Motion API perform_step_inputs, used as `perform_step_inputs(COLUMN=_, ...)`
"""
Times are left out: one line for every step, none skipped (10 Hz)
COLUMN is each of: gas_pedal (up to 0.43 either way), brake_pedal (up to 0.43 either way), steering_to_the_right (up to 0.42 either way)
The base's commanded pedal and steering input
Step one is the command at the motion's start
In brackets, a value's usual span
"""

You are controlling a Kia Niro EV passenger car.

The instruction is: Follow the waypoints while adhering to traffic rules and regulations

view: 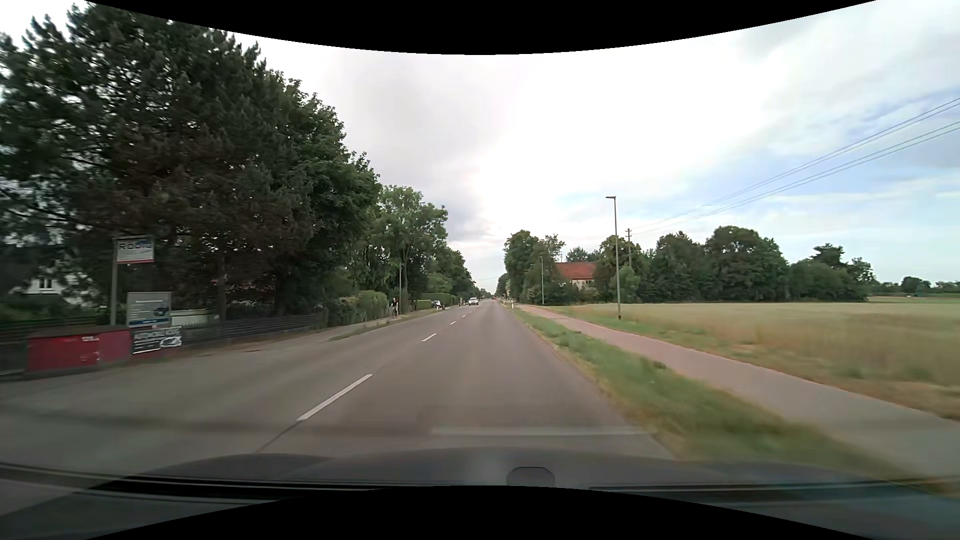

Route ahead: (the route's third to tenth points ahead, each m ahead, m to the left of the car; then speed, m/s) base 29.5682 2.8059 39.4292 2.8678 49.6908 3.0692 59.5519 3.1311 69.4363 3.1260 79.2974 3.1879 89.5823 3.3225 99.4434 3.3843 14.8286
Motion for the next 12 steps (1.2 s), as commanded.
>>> perform_step_inputs(gas_pedal=0.169, brake_pedal=0.000, steering_to_the_right=-0.002)
perform_step_inputs(gas_pedal=0.169, brake_pedal=0.000, steering_to_the_right=-0.002)
perform_step_inputs(gas_pedal=0.169, brake_pedal=0.000, steering_to_the_right=-0.002)
perform_step_inputs(gas_pedal=0.169, brake_pedal=0.000, steering_to_the_right=-0.002)
perform_step_inputs(gas_pedal=0.169, brake_pedal=0.000, steering_to_the_right=-0.002)
perform_step_inputs(gas_pedal=0.169, brake_pedal=0.000, steering_to_the_right=-0.002)
perform_step_inputs(gas_pedal=0.169, brake_pedal=0.000, steering_to_the_right=-0.002)
perform_step_inputs(gas_pedal=0.169, brake_pedal=0.000, steering_to_the_right=-0.002)
perform_step_inputs(gas_pedal=0.169, brake_pedal=0.000, steering_to_the_right=-0.002)
perform_step_inputs(gas_pedal=0.169, brake_pedal=0.000, steering_to_the_right=-0.002)
perform_step_inputs(gas_pedal=0.169, brake_pedal=0.000, steering_to_the_right=-0.002)
perform_step_inputs(gas_pedal=0.169, brake_pedal=0.000, steering_to_the_right=-0.002)
